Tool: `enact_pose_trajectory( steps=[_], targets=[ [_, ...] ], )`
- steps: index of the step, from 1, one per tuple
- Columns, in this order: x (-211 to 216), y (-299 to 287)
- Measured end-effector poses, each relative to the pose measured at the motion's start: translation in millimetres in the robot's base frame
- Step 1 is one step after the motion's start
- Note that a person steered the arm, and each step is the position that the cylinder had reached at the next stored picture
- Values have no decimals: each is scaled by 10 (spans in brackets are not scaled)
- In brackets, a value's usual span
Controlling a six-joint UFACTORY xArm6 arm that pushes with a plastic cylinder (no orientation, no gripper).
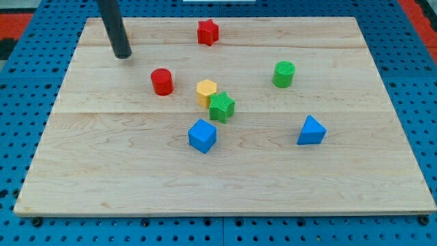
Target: Move your arm diagonally in between the red blocks
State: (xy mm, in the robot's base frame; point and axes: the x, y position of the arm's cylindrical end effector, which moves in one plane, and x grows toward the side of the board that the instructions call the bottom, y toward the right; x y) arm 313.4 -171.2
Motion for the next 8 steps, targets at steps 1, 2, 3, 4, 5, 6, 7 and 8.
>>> enact_pose_trajectory(
  steps=[1, 2, 3, 4, 5, 6, 7, 8],
  targets=[
    [51, 188],
    [120, 513],
    [-248, 606],
    [-434, 805],
    [-437, 816],
    [-438, 821],
    [-437, 821],
    [-309, 860]
  ],
)
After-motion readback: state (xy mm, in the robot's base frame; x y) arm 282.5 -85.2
